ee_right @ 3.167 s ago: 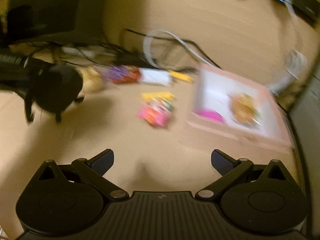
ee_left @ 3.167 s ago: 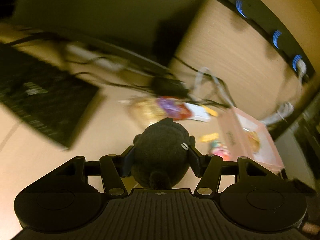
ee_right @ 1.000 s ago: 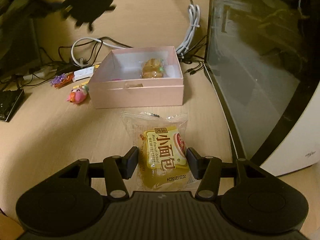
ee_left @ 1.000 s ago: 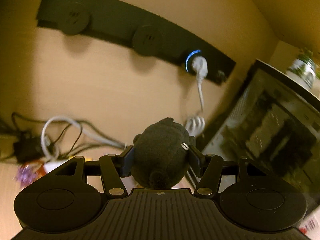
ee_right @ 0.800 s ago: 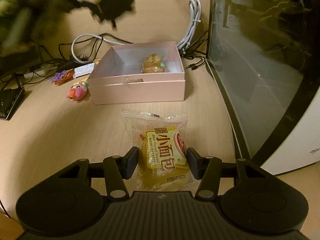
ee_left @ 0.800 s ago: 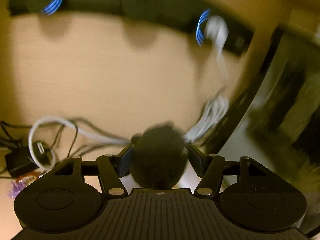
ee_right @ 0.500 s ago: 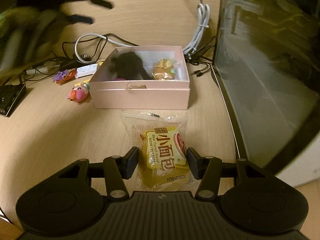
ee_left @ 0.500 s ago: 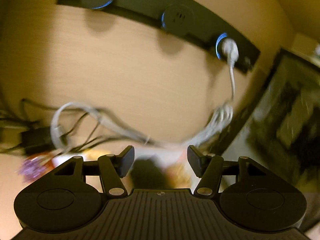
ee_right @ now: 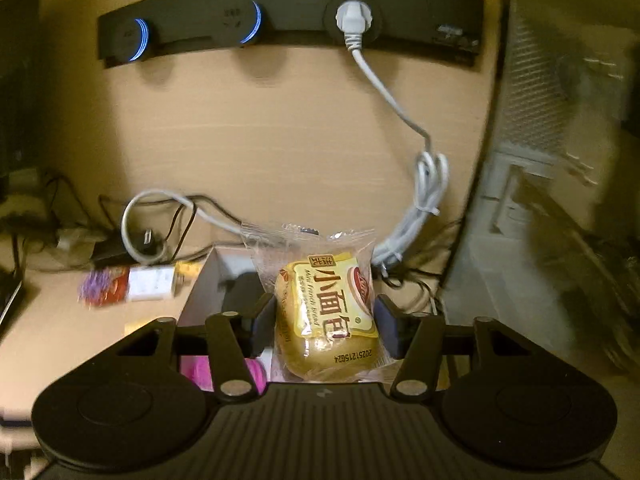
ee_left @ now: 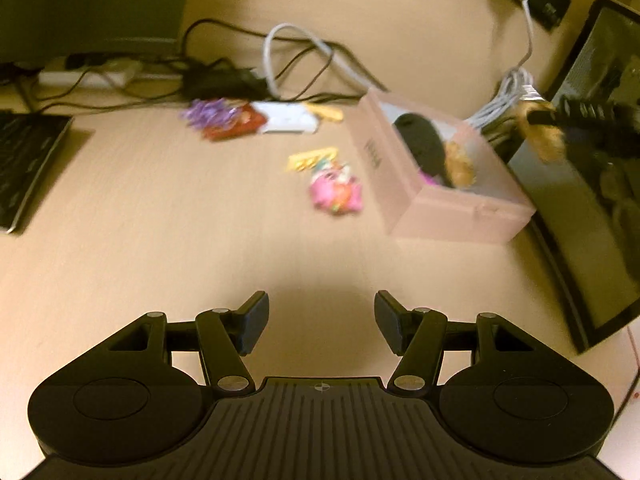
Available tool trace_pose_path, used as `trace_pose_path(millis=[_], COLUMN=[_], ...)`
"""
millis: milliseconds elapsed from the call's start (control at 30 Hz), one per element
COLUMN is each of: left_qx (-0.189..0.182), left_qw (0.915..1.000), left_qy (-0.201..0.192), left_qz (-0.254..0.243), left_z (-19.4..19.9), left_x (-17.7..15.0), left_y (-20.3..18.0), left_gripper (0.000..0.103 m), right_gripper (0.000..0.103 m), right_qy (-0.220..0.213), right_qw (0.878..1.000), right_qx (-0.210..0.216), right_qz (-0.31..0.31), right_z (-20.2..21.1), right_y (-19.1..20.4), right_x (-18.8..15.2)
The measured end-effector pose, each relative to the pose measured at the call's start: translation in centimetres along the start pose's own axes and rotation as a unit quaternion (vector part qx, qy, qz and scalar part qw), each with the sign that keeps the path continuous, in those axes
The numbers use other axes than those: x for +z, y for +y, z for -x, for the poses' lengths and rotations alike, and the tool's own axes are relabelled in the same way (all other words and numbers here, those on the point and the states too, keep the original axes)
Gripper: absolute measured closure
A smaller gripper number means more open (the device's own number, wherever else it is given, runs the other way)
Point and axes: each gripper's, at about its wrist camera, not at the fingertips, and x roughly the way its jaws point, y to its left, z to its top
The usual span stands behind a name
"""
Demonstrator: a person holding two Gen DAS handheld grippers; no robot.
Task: Organize objects
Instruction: 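Grasp the pink pig figure with the left tool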
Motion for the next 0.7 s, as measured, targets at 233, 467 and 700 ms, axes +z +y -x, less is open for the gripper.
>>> trace_pose_path(millis=[233, 467, 700], left_qx=[-0.009, -0.043, -0.008], left_qw=[0.9998, 0.9987, 0.9994], left_qy=[0.006, -0.026, 0.001], left_qz=[0.014, -0.011, -0.032], left_z=[-0.4, -3.7, -9.8], left_x=[0.2, 4.9, 9.4], left_y=[1.4, -0.7, -2.5], left_gripper=[0.040, 0.040, 0.040], right_gripper=[0.005, 0.002, 0.000], right_qy=[0.048, 0.086, 0.077], right_qw=[0.999, 0.996, 0.994], right_qx=[0.018, -0.031, -0.073], right_qz=[-0.012, 0.016, 0.042], right_z=[1.7, 5.1, 8.6], right_y=[1.6, 3.1, 3.8], right_x=[-6.3, -12.9, -15.1])
